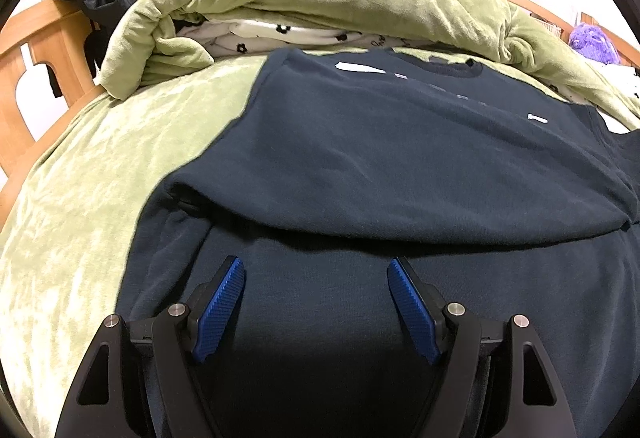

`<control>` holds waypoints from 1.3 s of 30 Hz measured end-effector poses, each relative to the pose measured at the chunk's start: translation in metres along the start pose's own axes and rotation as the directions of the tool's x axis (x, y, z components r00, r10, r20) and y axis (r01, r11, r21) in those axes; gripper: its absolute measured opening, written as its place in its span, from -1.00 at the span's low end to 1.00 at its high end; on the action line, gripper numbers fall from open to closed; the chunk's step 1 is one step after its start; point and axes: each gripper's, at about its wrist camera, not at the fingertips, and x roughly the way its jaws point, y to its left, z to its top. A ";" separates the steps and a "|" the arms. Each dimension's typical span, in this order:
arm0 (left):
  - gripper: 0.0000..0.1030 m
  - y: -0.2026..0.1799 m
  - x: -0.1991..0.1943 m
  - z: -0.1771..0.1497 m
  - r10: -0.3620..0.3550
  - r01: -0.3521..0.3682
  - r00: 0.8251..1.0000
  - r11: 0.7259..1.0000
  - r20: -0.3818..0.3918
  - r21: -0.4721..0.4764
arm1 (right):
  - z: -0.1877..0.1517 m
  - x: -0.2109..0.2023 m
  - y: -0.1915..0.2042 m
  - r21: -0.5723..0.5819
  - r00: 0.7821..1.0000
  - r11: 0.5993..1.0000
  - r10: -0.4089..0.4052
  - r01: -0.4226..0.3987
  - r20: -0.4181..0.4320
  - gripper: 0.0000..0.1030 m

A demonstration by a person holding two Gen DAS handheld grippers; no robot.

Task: Fold small clothes
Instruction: 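Grasp the other sleeve cuff with the right tool and fold it across the body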

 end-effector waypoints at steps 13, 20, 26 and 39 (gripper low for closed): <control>0.42 0.032 -0.046 0.008 -0.035 0.040 0.997 0.996 0.064 -0.079 | 0.010 -0.085 0.192 -0.143 0.984 0.975 0.174 -0.167 0.038 -0.78; 0.42 0.072 -0.055 0.012 -0.024 0.034 0.997 0.989 0.072 -0.142 | -0.015 -0.114 0.317 -0.264 0.967 0.932 0.255 -0.248 -0.009 -0.78; 0.42 0.099 -0.057 0.018 -0.031 0.045 0.997 0.979 0.071 -0.197 | -0.060 -0.110 0.399 -0.325 0.946 0.888 0.313 -0.325 -0.088 -0.78; 0.42 0.109 -0.058 0.026 -0.045 0.063 0.995 0.975 0.086 -0.212 | -0.204 -0.068 0.487 -0.438 0.858 0.751 0.343 -0.495 -0.381 -0.16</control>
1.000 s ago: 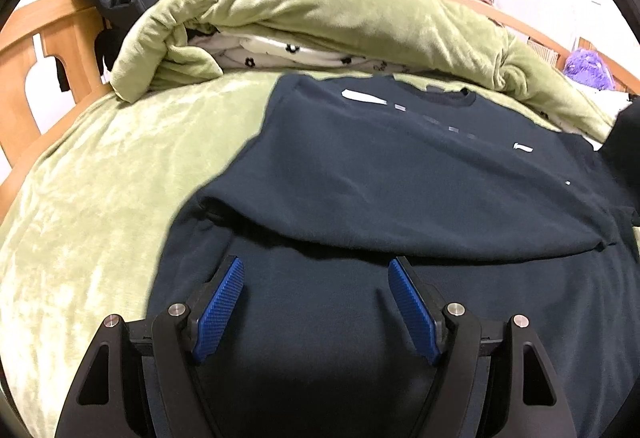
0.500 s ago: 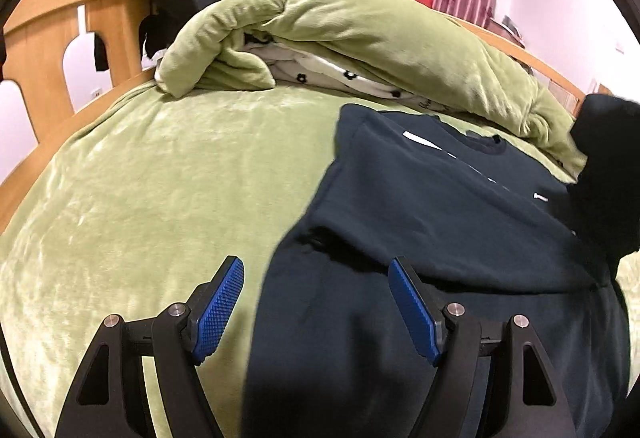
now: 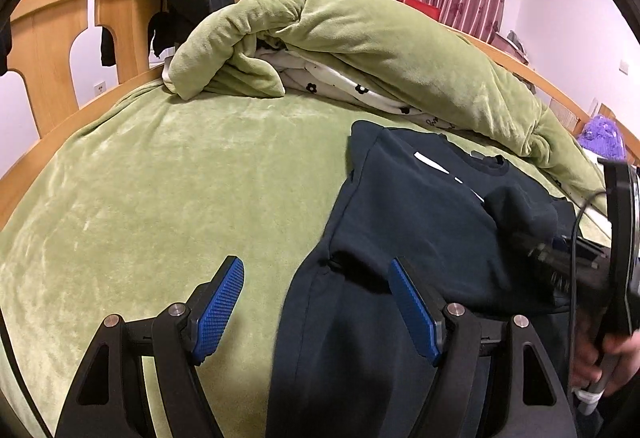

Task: Fold small clothes
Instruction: 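Grasp the other sleeve cuff with the right tool and fold it across the body, then grasp the ribbed cuff with the left tool and lift it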

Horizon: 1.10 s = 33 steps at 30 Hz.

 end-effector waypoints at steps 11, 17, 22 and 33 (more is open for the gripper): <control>0.42 -0.041 0.009 -0.012 -0.110 0.115 0.992 0.990 -0.056 0.086 | -0.064 -0.083 -0.072 0.038 0.996 0.999 -0.003 0.000 0.093 0.10; 0.42 -0.111 0.001 -0.003 -0.179 0.189 0.981 0.966 -0.072 0.176 | -0.104 -0.118 -0.155 0.227 0.992 0.973 -0.074 0.048 0.103 0.10; 0.42 -0.183 -0.005 0.009 -0.240 0.251 0.968 0.935 -0.074 0.250 | -0.121 -0.118 -0.201 0.348 0.994 0.936 -0.085 0.056 0.069 0.10; 0.42 -0.294 0.030 -0.019 -0.216 0.245 0.969 0.890 -0.118 0.385 | -0.136 -0.133 -0.241 0.415 0.990 0.909 -0.098 0.048 0.100 0.10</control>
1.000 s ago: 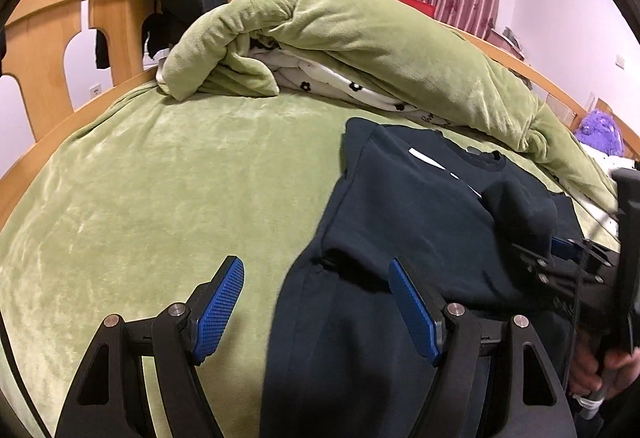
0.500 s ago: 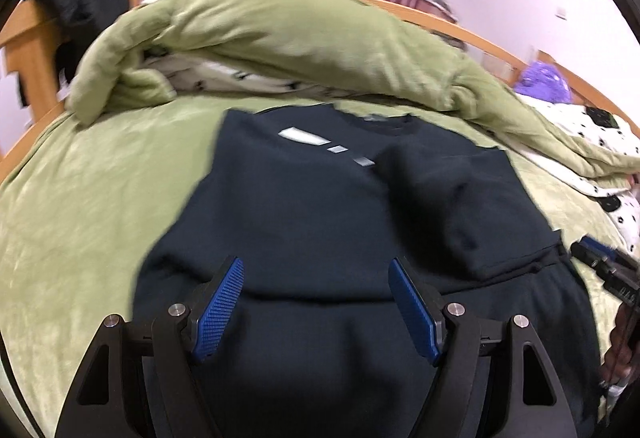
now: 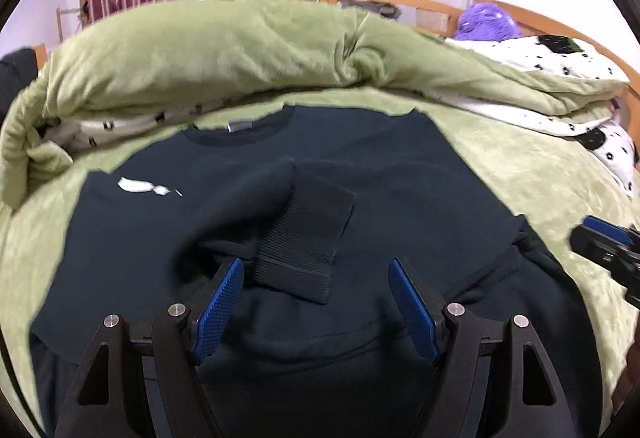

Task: Fold small clothes
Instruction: 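Grasp the ribbed cuff with the left tool and lift it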

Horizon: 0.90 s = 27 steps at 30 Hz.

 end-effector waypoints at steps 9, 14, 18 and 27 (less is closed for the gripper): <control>0.35 0.003 0.044 -0.016 0.058 -0.062 0.995 0.997 -0.081 -0.044 | -0.001 0.013 -0.023 0.036 1.000 0.999 -0.006 0.007 -0.027 0.10; -0.43 0.018 0.039 -0.015 0.032 -0.039 0.997 0.993 -0.064 -0.109 | 0.000 0.010 -0.019 0.027 1.000 1.000 -0.007 0.007 -0.021 0.10; -0.61 0.030 0.025 -0.010 0.028 -0.025 0.999 0.987 0.018 -0.158 | 0.001 0.007 -0.015 0.023 1.000 1.000 -0.008 0.009 -0.015 0.10; -0.61 0.072 0.013 -0.002 -0.033 0.046 0.999 0.931 0.044 -0.361 | 0.002 -0.005 0.005 -0.023 1.000 1.000 -0.009 0.009 0.013 0.10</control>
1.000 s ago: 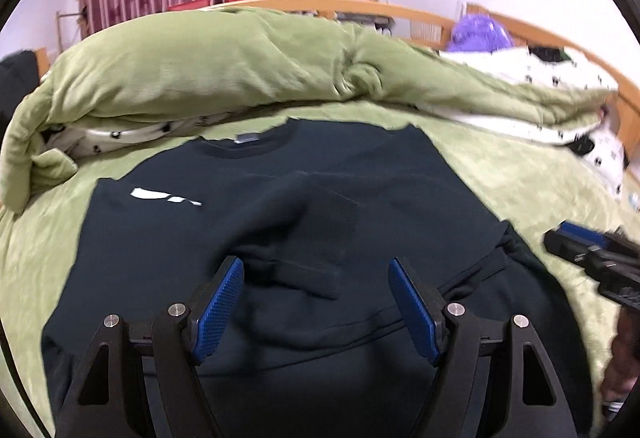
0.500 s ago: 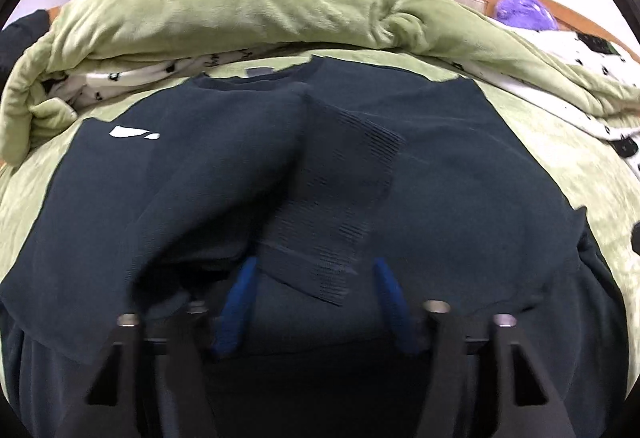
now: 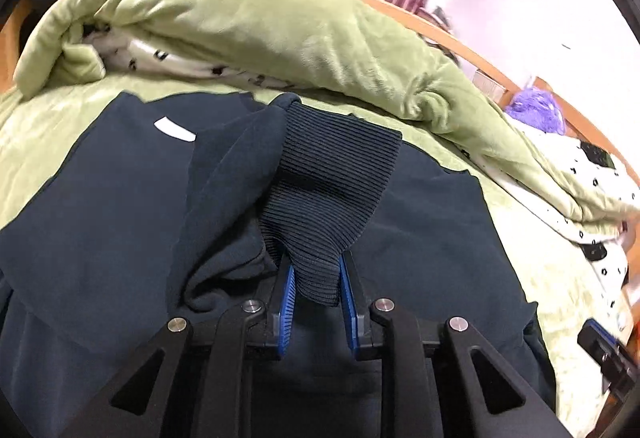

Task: Fold small clothes
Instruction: 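Grasp the ribbed cuff with the left tool and lift it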

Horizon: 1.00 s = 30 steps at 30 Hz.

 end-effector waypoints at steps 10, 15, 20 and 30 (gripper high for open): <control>-0.62 0.031 -0.019 0.004 -0.006 0.007 1.000 0.998 0.003 -0.068 | 0.000 -0.006 0.017 -0.028 1.000 1.000 -0.012 0.012 0.009 0.10; -0.64 0.052 -0.043 0.014 -0.020 0.023 0.999 0.995 0.027 -0.101 | 0.001 -0.006 0.027 -0.046 1.000 0.999 -0.011 0.011 0.016 0.10; -0.70 0.077 -0.068 0.025 0.017 -0.011 0.998 0.995 0.064 -0.098 | -0.003 -0.002 0.035 -0.068 1.000 0.997 -0.024 0.025 0.003 0.10; -0.73 0.135 -0.085 0.021 0.112 -0.107 0.992 0.990 0.052 -0.094 | -0.009 0.008 0.048 -0.106 0.999 0.994 -0.043 0.041 -0.019 0.10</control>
